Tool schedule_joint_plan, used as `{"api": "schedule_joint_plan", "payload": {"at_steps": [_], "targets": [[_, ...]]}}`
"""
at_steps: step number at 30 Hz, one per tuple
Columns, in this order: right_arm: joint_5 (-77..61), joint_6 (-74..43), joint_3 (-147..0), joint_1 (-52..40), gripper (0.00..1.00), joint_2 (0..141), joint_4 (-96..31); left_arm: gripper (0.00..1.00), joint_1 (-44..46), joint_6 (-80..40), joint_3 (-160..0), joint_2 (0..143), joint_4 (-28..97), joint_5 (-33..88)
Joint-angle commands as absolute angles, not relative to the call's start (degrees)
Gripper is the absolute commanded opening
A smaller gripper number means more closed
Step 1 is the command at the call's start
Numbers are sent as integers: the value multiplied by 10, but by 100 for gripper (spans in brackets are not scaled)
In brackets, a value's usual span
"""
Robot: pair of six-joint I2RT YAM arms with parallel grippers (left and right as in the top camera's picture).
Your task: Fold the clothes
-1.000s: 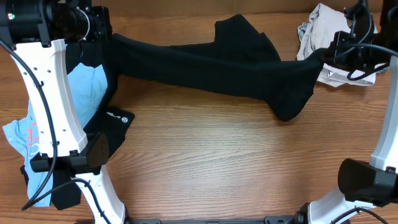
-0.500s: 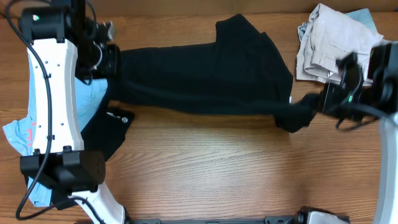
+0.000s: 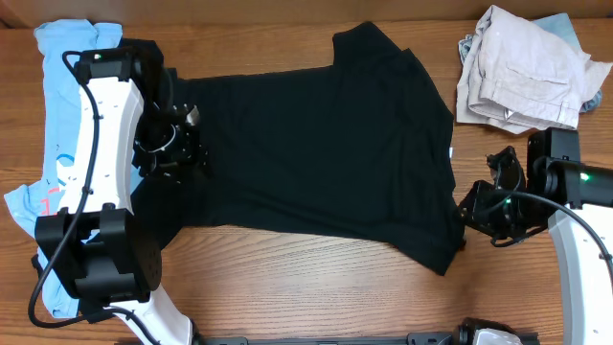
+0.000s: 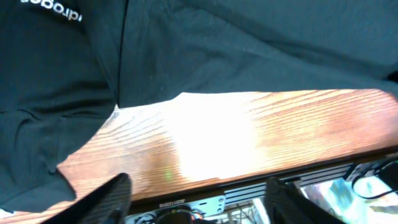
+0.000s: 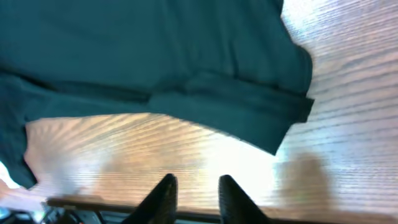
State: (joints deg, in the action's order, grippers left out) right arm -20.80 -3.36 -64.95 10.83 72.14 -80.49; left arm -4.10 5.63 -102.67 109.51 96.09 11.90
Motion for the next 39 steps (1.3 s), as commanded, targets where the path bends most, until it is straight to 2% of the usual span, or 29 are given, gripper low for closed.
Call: {"api": "schedule_joint_plan", "payload": {"at_steps": [1,10,23,29,39], "targets": [[-213,-37,-648,109,33,710,-794,75,-37,69,-1024,1084,949,113],[-213,-48,-639,109,38,712,-741,73,-16,54,-1023,1085,859,118],[-213,-48,-608,109,44,729,-662,69,45,-143,-1023,1167,798,-19],[-213,-48,-607,109,47,729,-654,62,45,-155,-1023,1243,803,-20],[-213,-48,-607,109,49,729,-647,61,45,-145,-1023,1274,816,-36]]}}
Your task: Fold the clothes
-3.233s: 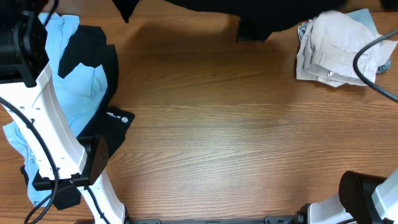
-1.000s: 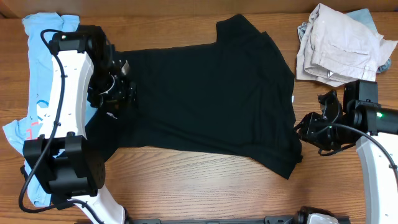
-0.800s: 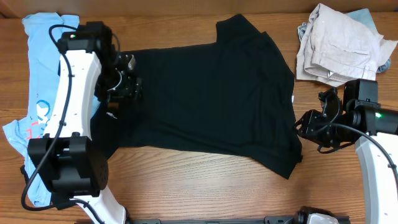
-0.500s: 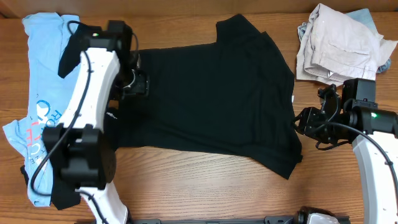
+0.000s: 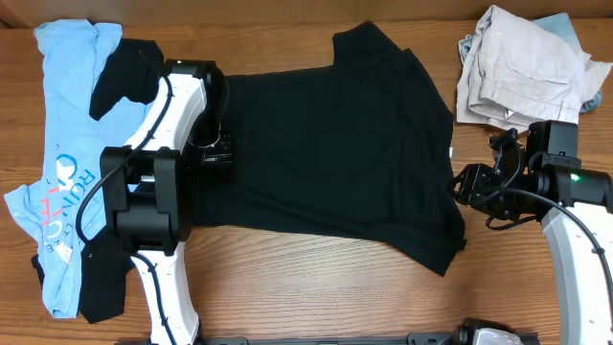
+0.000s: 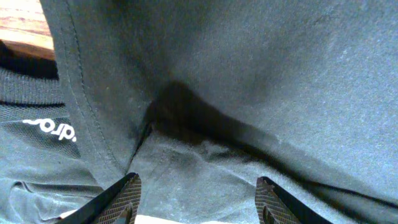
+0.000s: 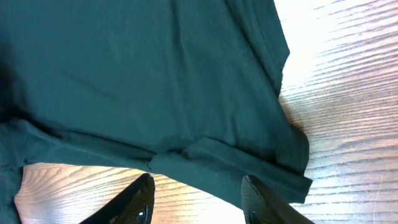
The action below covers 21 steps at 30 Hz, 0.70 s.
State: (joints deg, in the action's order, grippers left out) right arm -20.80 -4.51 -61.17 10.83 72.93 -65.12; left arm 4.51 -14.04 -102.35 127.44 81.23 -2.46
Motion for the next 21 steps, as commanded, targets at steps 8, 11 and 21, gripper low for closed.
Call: {"api": "schedule_joint_plan", "payload": {"at_steps": [8,11,21], "targets": [[-212,-47,-607,109,50,729,-645,62,44,-131,-1023,1275,801,-80],[-208,-47,-607,109,51,729,-643,59,44,-131,-1023,1276,788,-95],[-206,-47,-607,109,52,729,-637,54,45,-128,-1023,1293,781,-93]]}}
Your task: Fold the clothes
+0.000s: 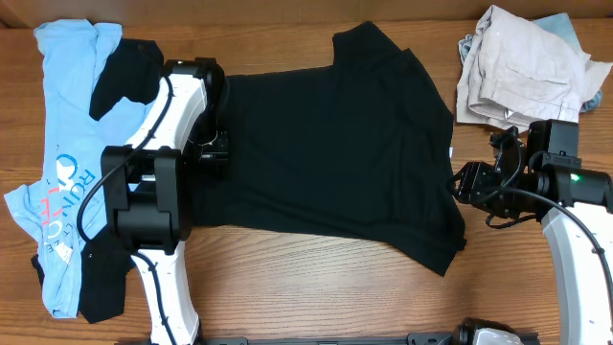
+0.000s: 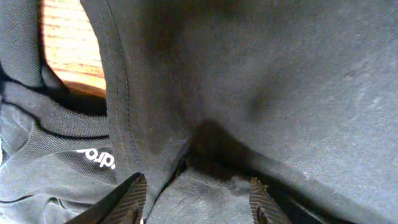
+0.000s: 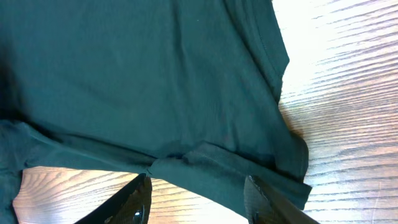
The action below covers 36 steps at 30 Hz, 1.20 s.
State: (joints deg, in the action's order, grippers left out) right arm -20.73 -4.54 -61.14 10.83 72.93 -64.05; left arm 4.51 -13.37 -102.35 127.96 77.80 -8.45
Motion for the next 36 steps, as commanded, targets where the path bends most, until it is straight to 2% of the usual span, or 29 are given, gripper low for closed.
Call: {"api": "schedule_joint_plan", "payload": {"at_steps": [1,5,23,36], "targets": [[-206,-47,-607,109,52,729,-636,52,45,-128,-1023,1293,783,-91],[-206,-47,-607,109,52,729,-636,47,45,-121,-1023,1293,800,-89],[-205,-45,-607,109,53,729,-632,40,46,-88,-1005,1293,771,-73],[-204,-45,-607,109,53,729,-630,42,50,-83,-970,1293,757,-60]]}}
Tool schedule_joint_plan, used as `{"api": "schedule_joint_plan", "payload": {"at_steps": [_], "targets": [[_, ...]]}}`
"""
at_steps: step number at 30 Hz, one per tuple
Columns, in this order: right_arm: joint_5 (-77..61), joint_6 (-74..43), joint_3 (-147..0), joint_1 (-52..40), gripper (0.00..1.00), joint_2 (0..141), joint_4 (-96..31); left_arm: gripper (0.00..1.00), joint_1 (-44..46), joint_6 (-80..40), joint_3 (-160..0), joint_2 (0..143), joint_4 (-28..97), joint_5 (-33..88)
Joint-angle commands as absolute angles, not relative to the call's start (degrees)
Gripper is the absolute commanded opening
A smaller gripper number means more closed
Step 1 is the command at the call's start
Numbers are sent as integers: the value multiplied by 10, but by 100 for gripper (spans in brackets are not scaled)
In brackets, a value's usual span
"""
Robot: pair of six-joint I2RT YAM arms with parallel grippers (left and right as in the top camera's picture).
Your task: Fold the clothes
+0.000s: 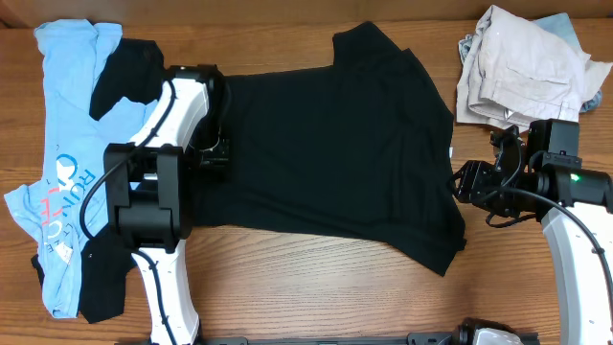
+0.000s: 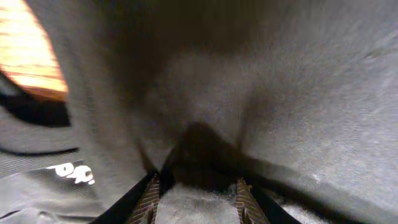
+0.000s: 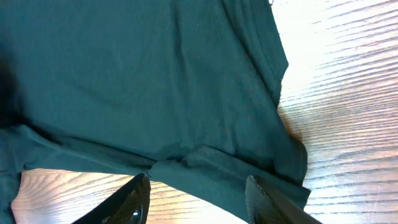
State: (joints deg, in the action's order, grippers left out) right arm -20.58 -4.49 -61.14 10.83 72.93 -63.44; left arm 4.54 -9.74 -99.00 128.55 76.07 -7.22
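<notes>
A black T-shirt lies spread flat across the middle of the wooden table. My left gripper is pressed down on the shirt's left edge. In the left wrist view it is open, and its fingers straddle a raised ridge of black cloth. My right gripper hovers at the shirt's right edge. In the right wrist view it is wide open over the folded hem, holding nothing.
A light blue shirt lies at the far left, with another black garment on top of it and more dark cloth below. A heap of beige clothes sits at the back right corner.
My left gripper has sunk closer onto the black cloth and its fingers stand nearer together. The right gripper and the shirt have hardly moved.
At first my left gripper hung open by the shirt's lower left edge, and the right one was nearly shut near the shirt's right bottom corner. Then the left sat on the shirt's left edge and the right stood wide open higher along the right edge. Both stay there now.
</notes>
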Motion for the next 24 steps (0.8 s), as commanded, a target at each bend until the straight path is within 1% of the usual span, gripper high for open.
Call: {"api": "schedule_joint_plan", "payload": {"at_steps": [1,4,8,11,15,24], "targets": [[-204,-45,-607,109,54,729,-630,42,51,-83,-961,1293,752,-60],[-204,-45,-607,109,54,729,-628,40,52,-83,-951,1293,746,-61],[-204,-45,-607,109,53,729,-628,27,52,-83,-954,1293,747,-66],[-204,-45,-607,109,54,729,-627,18,52,-83,-958,1293,750,-66],[-204,-45,-607,109,53,729,-624,11,51,-83,-982,1293,767,-68],[-204,-46,-607,109,54,729,-620,12,52,-83,-1072,1293,839,-92]]}}
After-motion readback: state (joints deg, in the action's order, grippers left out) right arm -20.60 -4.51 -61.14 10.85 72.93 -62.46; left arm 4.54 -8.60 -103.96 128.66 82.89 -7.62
